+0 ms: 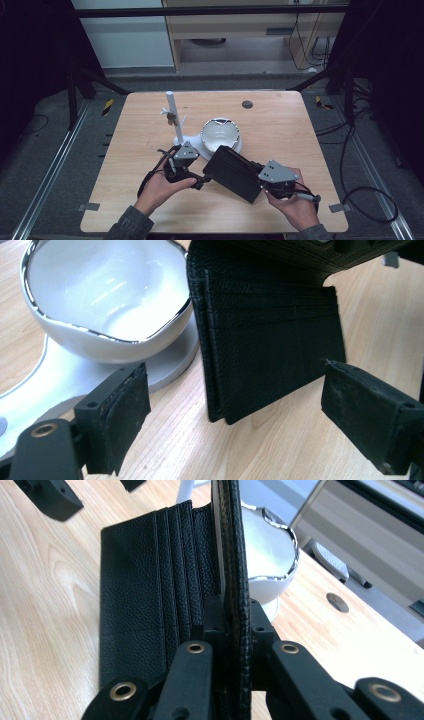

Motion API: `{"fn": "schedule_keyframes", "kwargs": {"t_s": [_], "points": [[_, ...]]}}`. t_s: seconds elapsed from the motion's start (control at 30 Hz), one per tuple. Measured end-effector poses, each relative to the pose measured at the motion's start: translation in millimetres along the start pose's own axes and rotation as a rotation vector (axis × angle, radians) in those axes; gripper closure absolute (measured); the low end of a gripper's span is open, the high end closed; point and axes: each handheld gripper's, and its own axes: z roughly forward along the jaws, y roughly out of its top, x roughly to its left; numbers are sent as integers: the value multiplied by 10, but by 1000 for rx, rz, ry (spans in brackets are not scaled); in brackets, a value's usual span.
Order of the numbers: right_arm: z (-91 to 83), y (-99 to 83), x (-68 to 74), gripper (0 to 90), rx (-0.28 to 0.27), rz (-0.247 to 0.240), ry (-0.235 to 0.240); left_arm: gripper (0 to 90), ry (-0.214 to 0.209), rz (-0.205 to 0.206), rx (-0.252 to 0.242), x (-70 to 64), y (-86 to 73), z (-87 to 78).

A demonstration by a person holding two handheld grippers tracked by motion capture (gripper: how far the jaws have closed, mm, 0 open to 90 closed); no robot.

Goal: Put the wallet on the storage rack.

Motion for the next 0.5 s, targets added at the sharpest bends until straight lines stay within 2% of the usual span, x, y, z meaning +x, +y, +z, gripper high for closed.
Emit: {"fn": "schedule_keyframes", "kwargs": {"t_s": [0.17,0.3,0.5], "points": [[-30,31,-11,840,-32,1,7,119,-3,6,-4,9,28,-6],[-68,71,-23,840,-64,0,11,119,-23,10,-12,25,74,7],[-107,117,-36,840,-88,-1,21,123,-44,26,7,55,141,118]]}}
